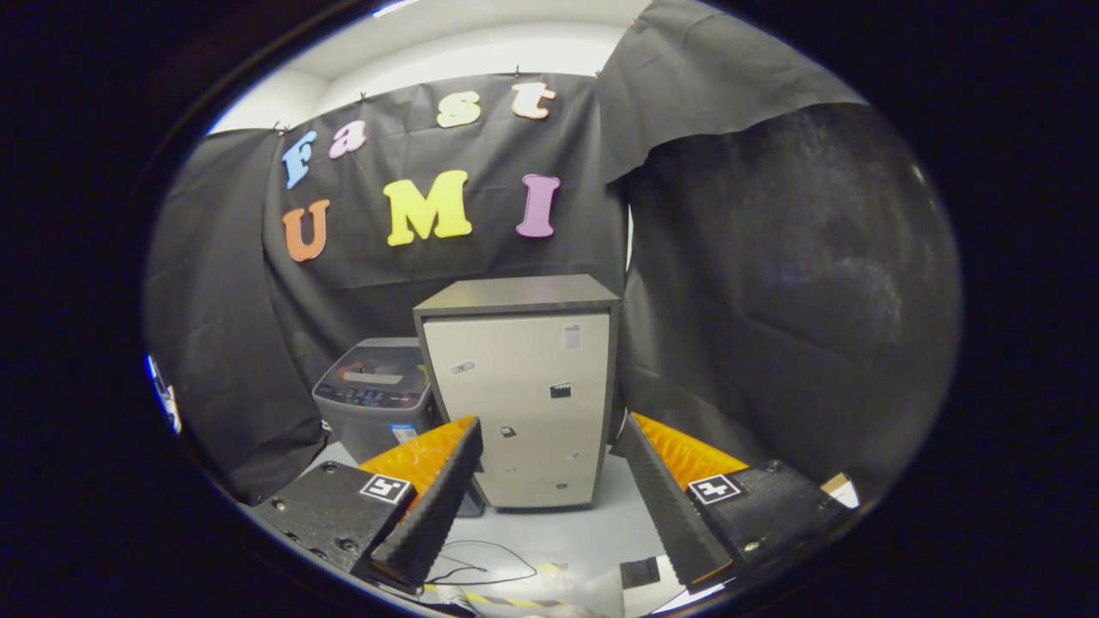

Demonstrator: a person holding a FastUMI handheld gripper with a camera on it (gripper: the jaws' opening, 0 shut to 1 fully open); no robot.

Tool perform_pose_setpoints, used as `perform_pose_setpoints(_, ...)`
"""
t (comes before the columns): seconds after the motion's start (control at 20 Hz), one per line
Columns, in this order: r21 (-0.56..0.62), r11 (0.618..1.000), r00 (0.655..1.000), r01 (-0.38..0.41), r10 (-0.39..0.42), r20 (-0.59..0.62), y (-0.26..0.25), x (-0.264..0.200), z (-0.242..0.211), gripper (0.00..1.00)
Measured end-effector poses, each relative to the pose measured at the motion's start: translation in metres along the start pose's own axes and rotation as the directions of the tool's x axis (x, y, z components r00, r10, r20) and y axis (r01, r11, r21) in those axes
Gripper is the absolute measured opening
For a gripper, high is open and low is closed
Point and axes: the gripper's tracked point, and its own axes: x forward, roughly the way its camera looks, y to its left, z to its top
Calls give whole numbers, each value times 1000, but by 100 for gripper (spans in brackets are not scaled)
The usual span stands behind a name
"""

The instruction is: Put the clothes into the washing machine and then close the washing machine lid.

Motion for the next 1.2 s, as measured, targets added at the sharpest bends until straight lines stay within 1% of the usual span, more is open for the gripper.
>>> perform_pose_setpoints(0.45, -9, 1000, 1000, -8, 8, 19, -1, 3, -1, 100)
perform_pose_setpoints(1.2, -8, 1000, 1000, -9, 9, 16, -2, 2, -2, 100)
